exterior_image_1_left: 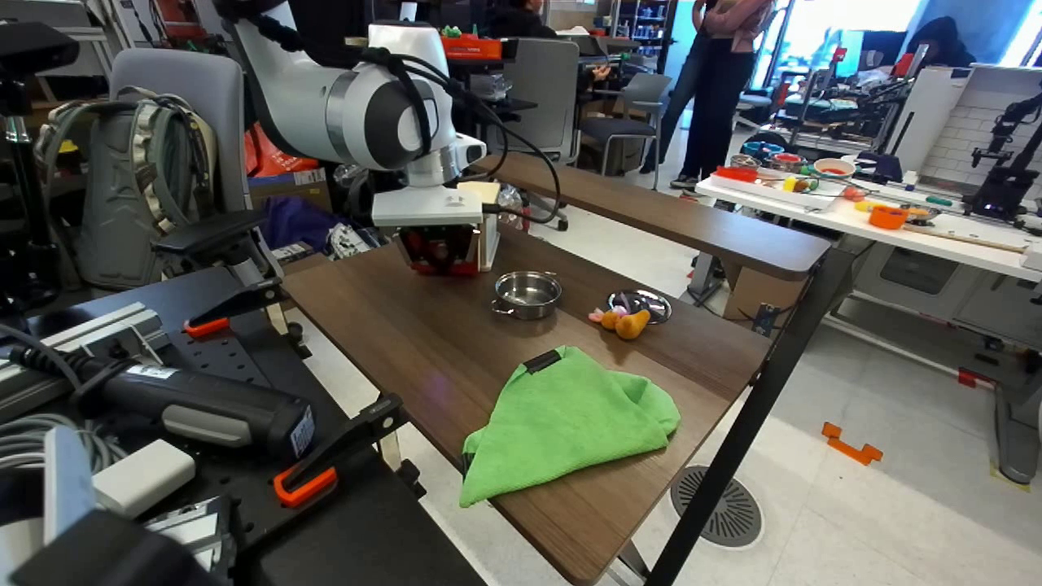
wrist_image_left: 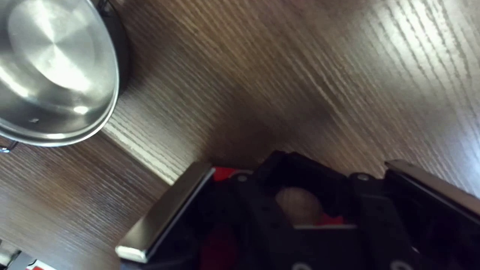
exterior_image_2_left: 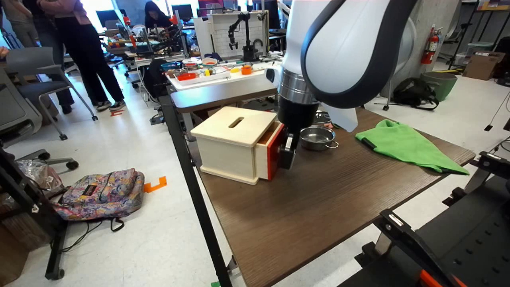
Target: Close the open drawer
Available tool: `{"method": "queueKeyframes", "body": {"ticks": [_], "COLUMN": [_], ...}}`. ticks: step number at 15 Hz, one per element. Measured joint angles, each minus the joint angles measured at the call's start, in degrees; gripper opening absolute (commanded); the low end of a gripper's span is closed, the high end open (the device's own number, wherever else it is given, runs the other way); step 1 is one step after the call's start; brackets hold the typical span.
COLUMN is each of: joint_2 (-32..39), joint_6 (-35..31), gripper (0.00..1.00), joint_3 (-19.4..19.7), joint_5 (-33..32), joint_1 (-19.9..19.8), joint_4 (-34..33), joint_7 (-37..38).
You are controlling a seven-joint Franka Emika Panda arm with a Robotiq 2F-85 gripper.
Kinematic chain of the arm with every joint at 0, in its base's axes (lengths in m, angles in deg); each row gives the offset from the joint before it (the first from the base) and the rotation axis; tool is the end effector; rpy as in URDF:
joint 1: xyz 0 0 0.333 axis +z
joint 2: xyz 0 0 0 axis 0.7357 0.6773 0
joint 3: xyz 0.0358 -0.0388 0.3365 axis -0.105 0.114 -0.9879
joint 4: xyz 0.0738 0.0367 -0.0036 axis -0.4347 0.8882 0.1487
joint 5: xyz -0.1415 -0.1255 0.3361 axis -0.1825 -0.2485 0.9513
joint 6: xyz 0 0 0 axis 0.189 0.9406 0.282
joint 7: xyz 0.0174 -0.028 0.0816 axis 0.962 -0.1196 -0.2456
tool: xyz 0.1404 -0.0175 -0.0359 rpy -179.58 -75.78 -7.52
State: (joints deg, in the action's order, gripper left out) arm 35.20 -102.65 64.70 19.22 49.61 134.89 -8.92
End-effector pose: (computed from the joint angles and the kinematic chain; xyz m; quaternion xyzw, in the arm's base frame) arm 0.5951 0.1395 0.0694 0.8968 0.4319 0.0958 0.0008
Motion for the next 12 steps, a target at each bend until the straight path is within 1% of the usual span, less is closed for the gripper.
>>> {"method": "queueKeyframes", "body": {"ticks": [5,12], "joint_2": [0.7,3.4], "joint_6": [0.1,0.1], "gripper": [0.02,0.02], "joint_3": [0.1,0.1], "joint_5": [0.0,0.0], "joint_1": [0.2,0.7], "joint_4": [-1.2,-4.2], "joint_7": [0.0,0.0]}}
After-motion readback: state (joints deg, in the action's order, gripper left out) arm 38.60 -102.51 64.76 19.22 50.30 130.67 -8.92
